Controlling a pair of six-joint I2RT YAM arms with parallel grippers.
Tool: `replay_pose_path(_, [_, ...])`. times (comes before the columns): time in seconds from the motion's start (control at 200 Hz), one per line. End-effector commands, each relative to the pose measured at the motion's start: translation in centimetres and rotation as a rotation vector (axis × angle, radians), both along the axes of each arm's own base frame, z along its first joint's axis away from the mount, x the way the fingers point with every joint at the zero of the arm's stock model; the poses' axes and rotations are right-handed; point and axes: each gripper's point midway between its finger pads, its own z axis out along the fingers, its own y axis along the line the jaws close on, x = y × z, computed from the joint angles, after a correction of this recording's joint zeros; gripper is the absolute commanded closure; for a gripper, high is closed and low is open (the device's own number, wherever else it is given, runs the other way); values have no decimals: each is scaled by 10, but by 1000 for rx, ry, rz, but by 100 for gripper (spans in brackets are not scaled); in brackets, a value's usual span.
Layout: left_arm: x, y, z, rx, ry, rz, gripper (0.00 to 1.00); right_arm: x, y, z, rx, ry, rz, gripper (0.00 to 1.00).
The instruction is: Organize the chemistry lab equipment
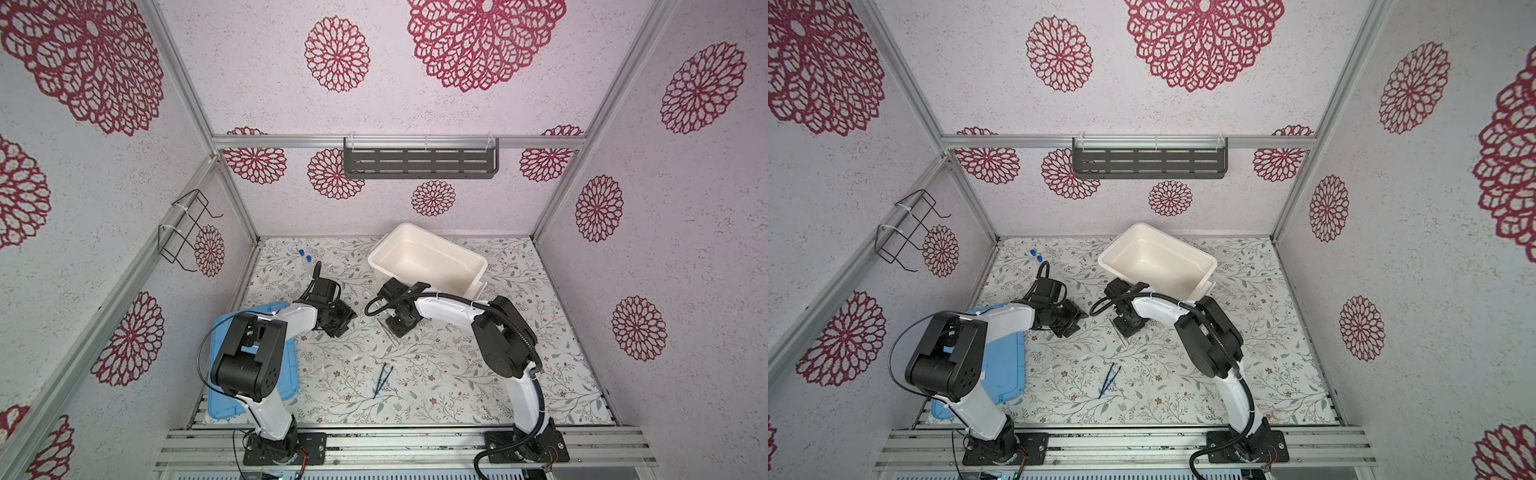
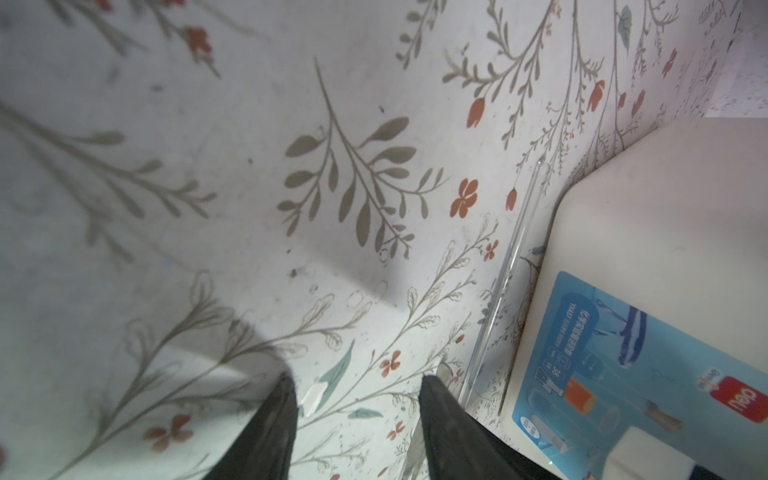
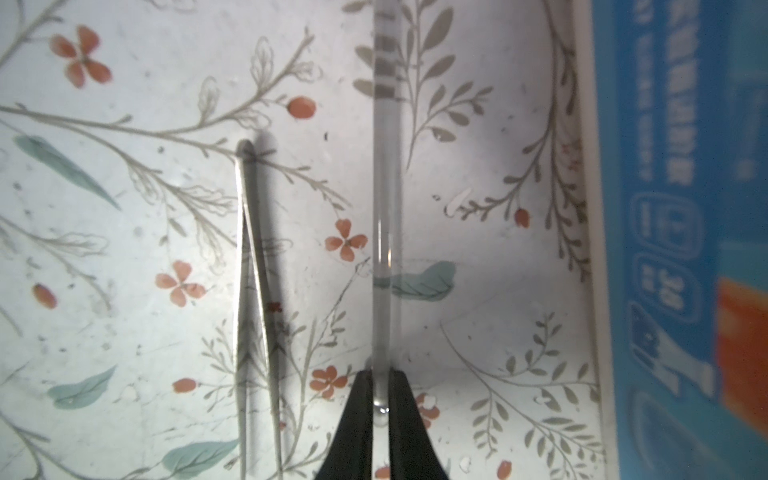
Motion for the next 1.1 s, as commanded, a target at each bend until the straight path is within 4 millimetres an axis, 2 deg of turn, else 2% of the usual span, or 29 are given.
replay_pose_path(0.0, [-11, 10, -10, 22, 42, 38, 48, 4, 3, 26, -8, -41, -15, 89])
replay_pose_path(0.32, [-14, 9, -10, 14, 43, 28, 48, -9, -6, 27, -27, -24, -51, 91])
replay_pose_path(0.635, [-11, 6, -11, 1, 45, 21, 49, -17, 7, 37, 22, -28, -114, 93])
replay_pose_path(0.891, [-9, 5, -9, -3, 43, 14, 48, -6, 2, 48, 16, -71, -69, 77])
replay_pose_path(0.961, [-8, 5, -8, -3, 40, 16, 48, -6, 4, 46, 38, -39, -43, 72])
replay_pose_path(1.096, [-4, 5, -4, -11, 32, 25, 47, -9, 10, 41, 82, 46, 24, 70])
